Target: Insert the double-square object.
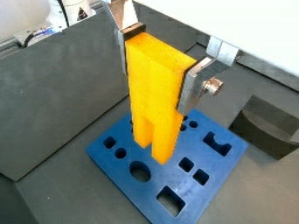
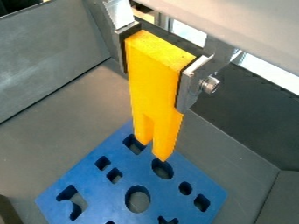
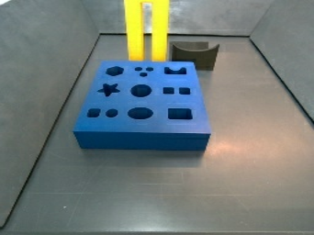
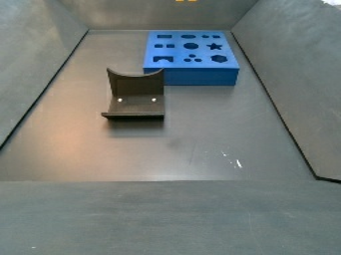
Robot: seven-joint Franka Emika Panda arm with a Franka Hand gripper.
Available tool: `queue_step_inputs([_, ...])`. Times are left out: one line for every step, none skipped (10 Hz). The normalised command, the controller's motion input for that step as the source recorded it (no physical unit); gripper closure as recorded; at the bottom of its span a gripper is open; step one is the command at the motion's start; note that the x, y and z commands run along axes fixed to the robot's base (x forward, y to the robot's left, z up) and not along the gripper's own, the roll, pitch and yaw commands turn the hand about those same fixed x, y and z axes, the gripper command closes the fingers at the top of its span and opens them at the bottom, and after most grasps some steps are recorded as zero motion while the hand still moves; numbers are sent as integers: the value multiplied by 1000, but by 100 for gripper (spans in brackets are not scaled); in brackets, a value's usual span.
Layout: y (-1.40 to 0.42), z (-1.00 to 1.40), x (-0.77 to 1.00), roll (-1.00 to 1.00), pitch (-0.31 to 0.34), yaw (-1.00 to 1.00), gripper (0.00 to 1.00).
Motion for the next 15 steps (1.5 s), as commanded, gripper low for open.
queue_step_inputs([37, -17, 86, 0, 0, 69, 100])
queue_step_inputs([294, -266, 506, 0, 80, 0, 100])
queue_step_inputs([491, -454, 760, 0, 147, -83, 100])
queue_step_inputs([503, -437, 806, 7, 169, -49, 100])
queue_step_inputs([466, -426, 771, 76, 177, 0, 100])
queue_step_inputs([357, -374, 766, 180, 199, 0, 100])
queue_step_inputs([171, -303, 663, 224, 180, 0, 100])
queue_step_inputs([0, -257, 626, 213, 149, 51, 100])
queue_step_inputs([0, -191, 643, 187, 146, 57, 100])
queue_step_inputs([0, -197, 649, 170, 143, 57, 100])
queue_step_inputs([0, -177, 580, 133, 143, 71, 100])
queue_step_inputs([0, -206, 531, 76, 131, 49, 100])
queue_step_inputs([0, -203, 471, 0, 110, 34, 100])
queue_step_inputs([0, -289, 560, -59, 74, 0, 100])
queue_step_inputs([3, -329, 554, -54, 43, 0, 100])
